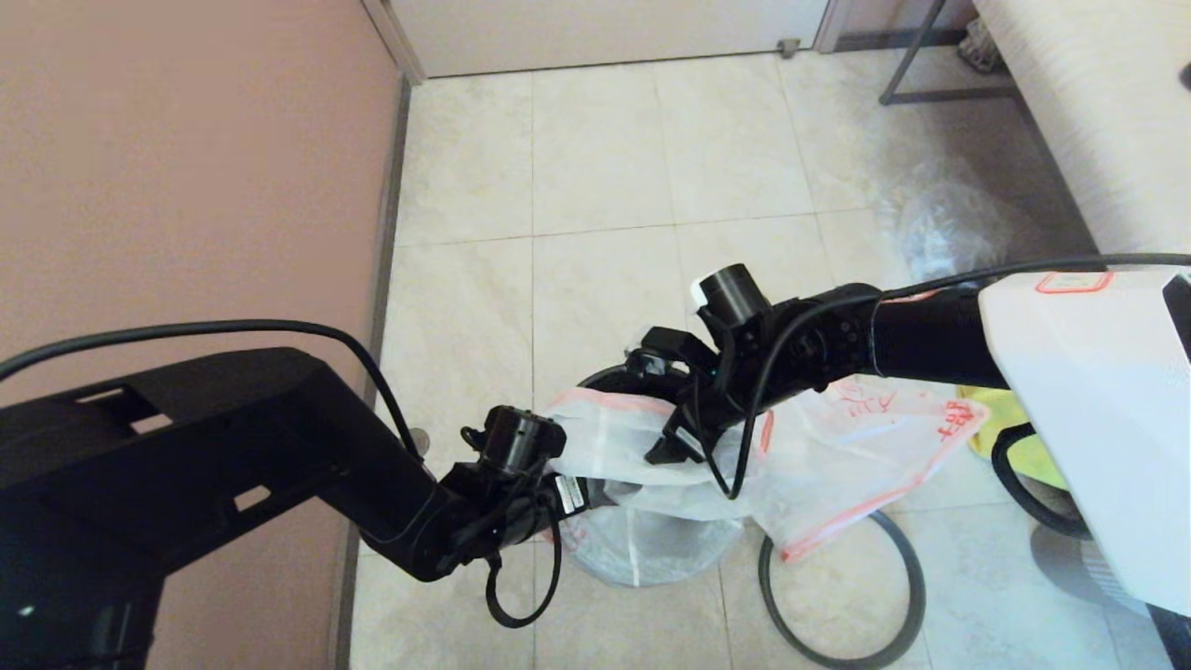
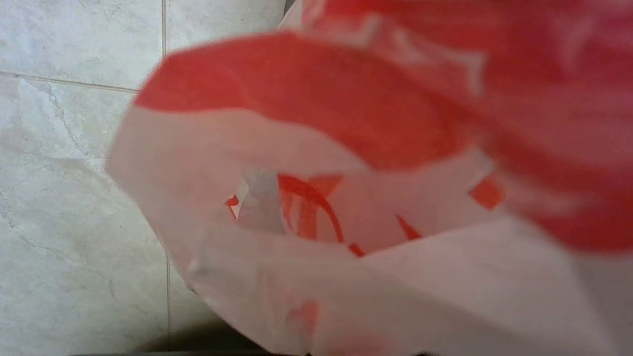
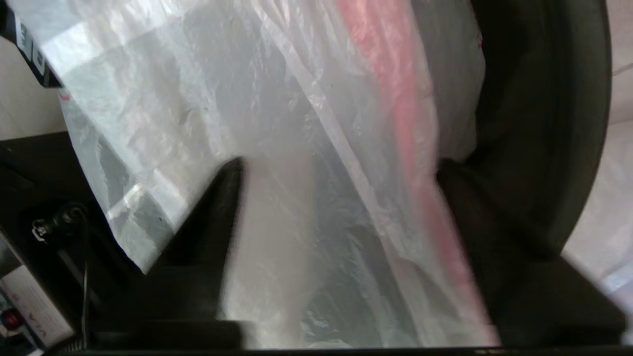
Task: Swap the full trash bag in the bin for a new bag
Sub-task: Put the new garbage bag on the trash can
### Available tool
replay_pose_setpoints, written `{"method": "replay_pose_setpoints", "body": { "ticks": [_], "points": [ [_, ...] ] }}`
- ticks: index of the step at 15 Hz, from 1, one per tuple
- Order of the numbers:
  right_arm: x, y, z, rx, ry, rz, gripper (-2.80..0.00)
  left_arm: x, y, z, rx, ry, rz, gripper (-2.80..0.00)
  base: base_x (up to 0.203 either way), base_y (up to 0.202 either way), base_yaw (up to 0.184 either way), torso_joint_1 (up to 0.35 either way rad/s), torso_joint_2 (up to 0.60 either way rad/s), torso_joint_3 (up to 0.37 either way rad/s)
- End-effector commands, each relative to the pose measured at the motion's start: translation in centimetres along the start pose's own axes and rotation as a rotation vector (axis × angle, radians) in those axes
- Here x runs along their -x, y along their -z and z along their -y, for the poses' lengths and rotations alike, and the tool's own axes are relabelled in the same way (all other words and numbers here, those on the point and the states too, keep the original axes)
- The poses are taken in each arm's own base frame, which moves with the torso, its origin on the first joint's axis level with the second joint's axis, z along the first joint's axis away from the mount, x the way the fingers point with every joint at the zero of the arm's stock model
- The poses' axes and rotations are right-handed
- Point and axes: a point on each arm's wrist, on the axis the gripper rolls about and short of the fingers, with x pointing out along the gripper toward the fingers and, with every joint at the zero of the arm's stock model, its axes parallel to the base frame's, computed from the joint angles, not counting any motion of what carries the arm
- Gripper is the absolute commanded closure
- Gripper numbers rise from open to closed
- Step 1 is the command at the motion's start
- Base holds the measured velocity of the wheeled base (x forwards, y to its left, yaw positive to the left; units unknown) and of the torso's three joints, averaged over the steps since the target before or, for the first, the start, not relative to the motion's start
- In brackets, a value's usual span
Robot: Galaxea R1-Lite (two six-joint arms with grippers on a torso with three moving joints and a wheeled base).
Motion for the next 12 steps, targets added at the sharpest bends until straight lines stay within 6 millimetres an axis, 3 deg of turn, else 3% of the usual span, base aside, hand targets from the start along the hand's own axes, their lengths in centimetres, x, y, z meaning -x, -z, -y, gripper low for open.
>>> {"method": "replay_pose_setpoints", "body": {
  "ticks": [1, 12],
  "points": [
    [-0.3, 0.2, 0.0, 0.001, -0.004, -0.007, 0.00, -0.2, 0.1, -0.1, 0.004, -0.003, -0.001, 0.00, 0.000, 0.000, 0.000, 0.000, 0.00, 0.000],
    [4.0, -1.6, 1.5, -0.059, 0.061, 0.134, 0.00, -0.3, 0.1, 0.0, 0.003, -0.001, 0.000, 0.00, 0.000, 0.000, 0.000, 0.000, 0.00, 0.000]
  ]
}}
